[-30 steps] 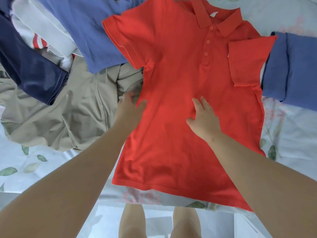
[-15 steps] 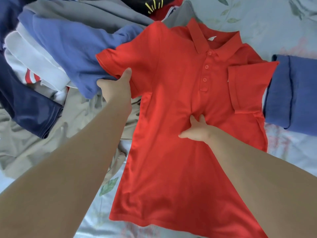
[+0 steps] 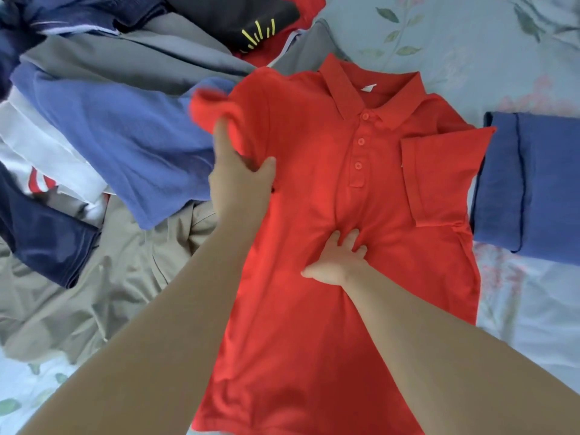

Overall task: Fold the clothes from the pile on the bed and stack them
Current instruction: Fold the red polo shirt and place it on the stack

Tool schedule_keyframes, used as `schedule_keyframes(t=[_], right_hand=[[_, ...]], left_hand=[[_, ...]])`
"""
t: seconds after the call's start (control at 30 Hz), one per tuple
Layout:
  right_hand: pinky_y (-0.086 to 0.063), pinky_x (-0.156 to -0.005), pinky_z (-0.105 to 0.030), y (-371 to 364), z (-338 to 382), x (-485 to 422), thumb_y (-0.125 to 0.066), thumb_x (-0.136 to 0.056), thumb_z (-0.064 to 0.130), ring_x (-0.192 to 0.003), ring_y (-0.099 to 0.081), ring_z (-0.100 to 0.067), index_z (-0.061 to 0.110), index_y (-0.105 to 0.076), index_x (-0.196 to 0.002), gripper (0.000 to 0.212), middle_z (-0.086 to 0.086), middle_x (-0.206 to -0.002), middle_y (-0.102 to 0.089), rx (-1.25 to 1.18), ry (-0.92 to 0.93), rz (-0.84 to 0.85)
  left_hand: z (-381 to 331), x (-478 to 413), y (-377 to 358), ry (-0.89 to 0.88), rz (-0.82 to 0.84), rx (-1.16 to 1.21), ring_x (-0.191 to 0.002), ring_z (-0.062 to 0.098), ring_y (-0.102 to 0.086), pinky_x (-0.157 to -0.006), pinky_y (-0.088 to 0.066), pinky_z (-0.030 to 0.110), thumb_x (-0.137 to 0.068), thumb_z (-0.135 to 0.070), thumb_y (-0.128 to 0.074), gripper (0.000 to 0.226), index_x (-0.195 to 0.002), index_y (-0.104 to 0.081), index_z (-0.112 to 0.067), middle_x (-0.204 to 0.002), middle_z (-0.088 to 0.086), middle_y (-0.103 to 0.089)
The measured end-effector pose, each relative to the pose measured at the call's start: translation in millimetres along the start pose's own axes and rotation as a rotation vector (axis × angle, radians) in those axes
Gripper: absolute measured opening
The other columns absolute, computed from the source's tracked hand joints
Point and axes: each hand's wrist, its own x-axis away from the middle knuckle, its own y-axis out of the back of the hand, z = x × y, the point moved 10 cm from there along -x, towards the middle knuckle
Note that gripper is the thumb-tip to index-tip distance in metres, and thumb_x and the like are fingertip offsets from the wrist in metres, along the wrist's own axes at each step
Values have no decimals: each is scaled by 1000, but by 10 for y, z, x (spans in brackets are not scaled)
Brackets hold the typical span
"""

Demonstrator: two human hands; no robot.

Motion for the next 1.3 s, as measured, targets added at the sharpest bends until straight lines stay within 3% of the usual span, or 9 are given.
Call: schedule_keyframes(t=[0.13,0.33,0.43,0.57,0.73,0.8,0.9,1.07,1.3], right_hand=[[-10,-118,-45,-34,-9,-75,-62,-80,53,-141,9,-48,9,15,-149,112,-20,-151,29,-54,1,22],[-49,-92,-44,116,-119,3,-65,-81,48,-144,-14,-32,19,-11,-152,93,-4,-158,6,-405,132,124],[-52,-81,-37,874,-643,99,-56,-84,29,-115,-56,-30,21,-56,-124,41,-6,-120,-57,-577,151,-305],[-39,-90,-40,1548,-1693,350,-50,-85,17,-113,-49,-35,14,-53,-120,36,-14,-121,-53,-735,-93,-906],[-44,-89,-44,1393,-2045,-51,-66,-82,35,-109,-51,-34,8,-46,-123,53,-13,-118,-51,-705,-154,-641],[-43,-68,-33,1374,-2059,-144,-65,-84,30,-85,-52,-26,6,-53,-91,28,-6,-86,-55,-710,-97,-604],[-25,-50,-29,1303,-2158,-222,-64,-84,20,-53,-33,-18,15,-32,-57,42,-1,-56,-33,-938,-38,-555],[-39,-56,-26,1159,-2232,-232,-67,-84,21,-61,-48,-15,15,-51,-76,18,-1,-69,-53,-1151,55,-394],[-49,-54,-13,1110,-2213,-292,-72,-79,4,-63,-64,-5,10,-62,-94,20,2,-77,-66,-1221,211,-237]], left_hand=[[-241,92,-698,-268,367,-459,-83,32,-61,-72,-48,37,-83,-20,-55,86,-150,-2,-38,-82,9,-61],[352,78,-1051,-10,601,-736,-108,34,-58,-78,-38,38,-95,-41,-46,83,-149,15,-27,-119,17,-59],[157,98,-1099,-170,472,-738,-114,36,-52,-83,-41,43,-94,-33,-48,75,-151,-1,-26,-127,16,-50],[61,371,-1525,-375,598,-807,-124,34,-38,-98,-39,46,-94,-33,-49,64,-149,-18,-29,-141,8,-35],[118,396,-1713,-266,641,-971,-130,33,-30,-101,-35,44,-98,-36,-40,48,-144,-31,-26,-146,4,-30],[-7,379,-1726,-247,580,-931,-128,34,-34,-99,-35,43,-98,-31,-40,42,-139,-40,-21,-141,9,-36],[-359,443,-1833,-354,468,-684,-118,33,-45,-93,-38,41,-95,-15,-43,33,-126,-54,-15,-125,13,-48],[-949,874,-2543,-563,682,-376,-113,27,-53,-96,-37,34,-89,5,-39,45,-127,-55,-11,-119,12,-58],[-946,1001,-3266,-314,809,-437,-124,30,-46,-98,-33,31,-99,-22,-41,51,-145,-27,-6,-136,15,-49]])
